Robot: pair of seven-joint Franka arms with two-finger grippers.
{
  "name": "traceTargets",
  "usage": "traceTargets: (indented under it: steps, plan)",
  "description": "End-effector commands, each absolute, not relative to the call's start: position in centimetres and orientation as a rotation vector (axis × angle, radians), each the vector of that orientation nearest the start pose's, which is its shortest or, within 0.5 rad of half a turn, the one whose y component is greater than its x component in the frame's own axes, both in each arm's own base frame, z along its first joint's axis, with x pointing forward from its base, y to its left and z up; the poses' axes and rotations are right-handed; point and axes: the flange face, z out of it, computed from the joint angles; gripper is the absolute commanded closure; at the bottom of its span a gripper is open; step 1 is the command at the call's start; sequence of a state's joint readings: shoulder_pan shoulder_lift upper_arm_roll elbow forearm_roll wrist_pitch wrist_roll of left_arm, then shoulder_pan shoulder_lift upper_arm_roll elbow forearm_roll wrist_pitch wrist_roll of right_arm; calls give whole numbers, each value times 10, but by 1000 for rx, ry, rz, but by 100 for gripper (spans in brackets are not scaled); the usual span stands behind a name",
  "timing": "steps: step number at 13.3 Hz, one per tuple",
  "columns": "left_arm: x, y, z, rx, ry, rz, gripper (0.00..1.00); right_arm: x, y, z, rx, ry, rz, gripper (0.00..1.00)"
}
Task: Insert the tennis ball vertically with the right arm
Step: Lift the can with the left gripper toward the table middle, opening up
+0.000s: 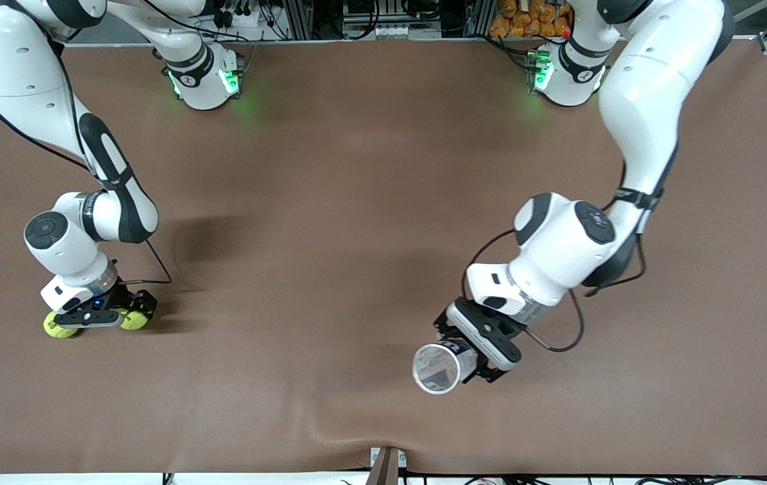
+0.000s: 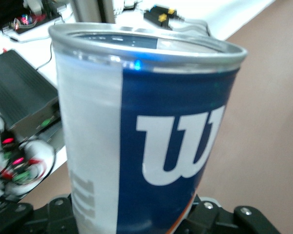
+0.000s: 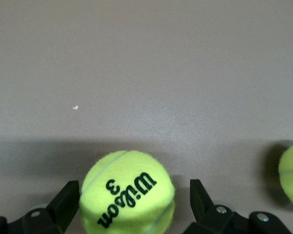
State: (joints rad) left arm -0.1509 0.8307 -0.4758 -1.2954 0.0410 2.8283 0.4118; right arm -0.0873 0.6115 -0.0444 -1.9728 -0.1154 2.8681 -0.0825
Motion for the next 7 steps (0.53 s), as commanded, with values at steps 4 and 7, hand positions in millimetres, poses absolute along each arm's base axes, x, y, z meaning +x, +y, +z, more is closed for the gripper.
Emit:
traceTargets:
  steps: [4,7]
  plan:
    - [646,-456,316,-3041,1051,-1640,26,638,-69,191,-3186,-112,-488,66]
    - [615,-488,278,-3027,985,-1755,26,635,-61,208,-3175,-124,-501,89]
